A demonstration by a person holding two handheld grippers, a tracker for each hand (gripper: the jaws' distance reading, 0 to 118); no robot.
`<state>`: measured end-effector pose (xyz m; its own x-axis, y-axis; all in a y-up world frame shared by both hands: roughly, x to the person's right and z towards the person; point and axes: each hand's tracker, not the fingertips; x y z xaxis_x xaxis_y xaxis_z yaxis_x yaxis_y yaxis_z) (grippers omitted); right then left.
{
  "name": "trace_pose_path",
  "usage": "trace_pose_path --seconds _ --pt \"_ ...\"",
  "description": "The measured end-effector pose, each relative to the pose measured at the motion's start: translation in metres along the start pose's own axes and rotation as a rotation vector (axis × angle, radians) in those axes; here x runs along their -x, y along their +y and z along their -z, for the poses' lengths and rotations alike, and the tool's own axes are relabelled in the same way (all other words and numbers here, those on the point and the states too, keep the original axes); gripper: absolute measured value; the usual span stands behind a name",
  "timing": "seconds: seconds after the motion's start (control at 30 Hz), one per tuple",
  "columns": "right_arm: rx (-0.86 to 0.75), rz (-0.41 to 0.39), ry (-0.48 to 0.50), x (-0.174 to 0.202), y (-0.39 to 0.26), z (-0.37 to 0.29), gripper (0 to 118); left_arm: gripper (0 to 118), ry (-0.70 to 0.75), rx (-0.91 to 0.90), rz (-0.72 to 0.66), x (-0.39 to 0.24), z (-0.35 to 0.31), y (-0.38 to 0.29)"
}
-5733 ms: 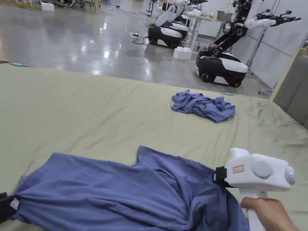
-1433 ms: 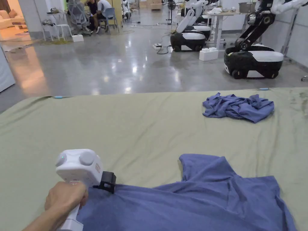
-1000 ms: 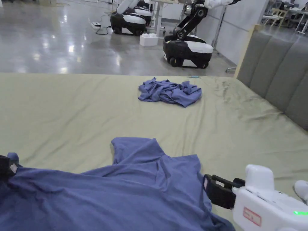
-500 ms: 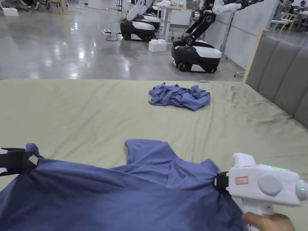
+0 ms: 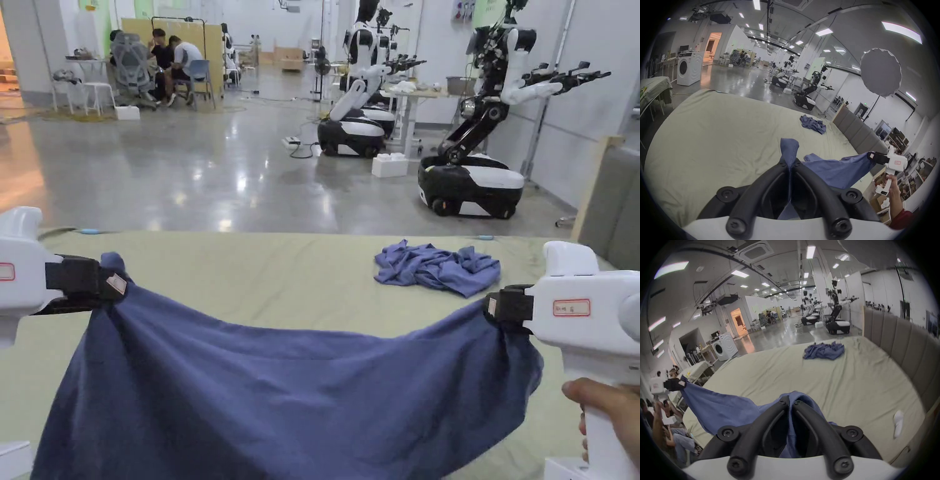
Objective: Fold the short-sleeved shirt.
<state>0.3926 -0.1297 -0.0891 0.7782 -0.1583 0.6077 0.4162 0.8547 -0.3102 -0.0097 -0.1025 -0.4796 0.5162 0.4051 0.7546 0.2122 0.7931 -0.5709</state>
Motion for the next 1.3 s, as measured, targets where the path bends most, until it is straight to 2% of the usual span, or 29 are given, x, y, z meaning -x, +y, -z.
trace_pose_path --seconds 0.23,0.43,0.57,0.83,0.9,0.97,1.3 --pt "-0.003 -0.047 -0.026 0.006 0.012 0.001 3 0 0.015 -0.008 0.023 -0.002 -0.001 0.007" --pt "-0.031 0.014 -0.043 -0.001 0.061 0.019 3 0 0.04 -0.037 0.02 0.002 0.016 0.047" --pt "-0.066 0.001 -0.077 0.006 0.102 0.038 3 0 0.053 -0.071 0.024 -0.001 0.034 0.09" --pt "-0.125 0.038 -0.141 0.018 0.189 0.086 3 0 0.078 -0.143 -0.034 0.0 0.077 0.186" --pt "-0.15 0.06 -0.144 0.018 0.213 0.098 3 0 0.116 -0.15 0.002 -0.001 0.091 0.208" --pt "-0.171 0.073 -0.138 0.02 0.234 0.108 3 0 0.131 -0.167 0.036 -0.002 0.102 0.224" --pt "-0.269 0.1 -0.178 0.029 0.308 0.143 3 0 0.149 -0.196 -0.022 0.013 0.155 0.257"
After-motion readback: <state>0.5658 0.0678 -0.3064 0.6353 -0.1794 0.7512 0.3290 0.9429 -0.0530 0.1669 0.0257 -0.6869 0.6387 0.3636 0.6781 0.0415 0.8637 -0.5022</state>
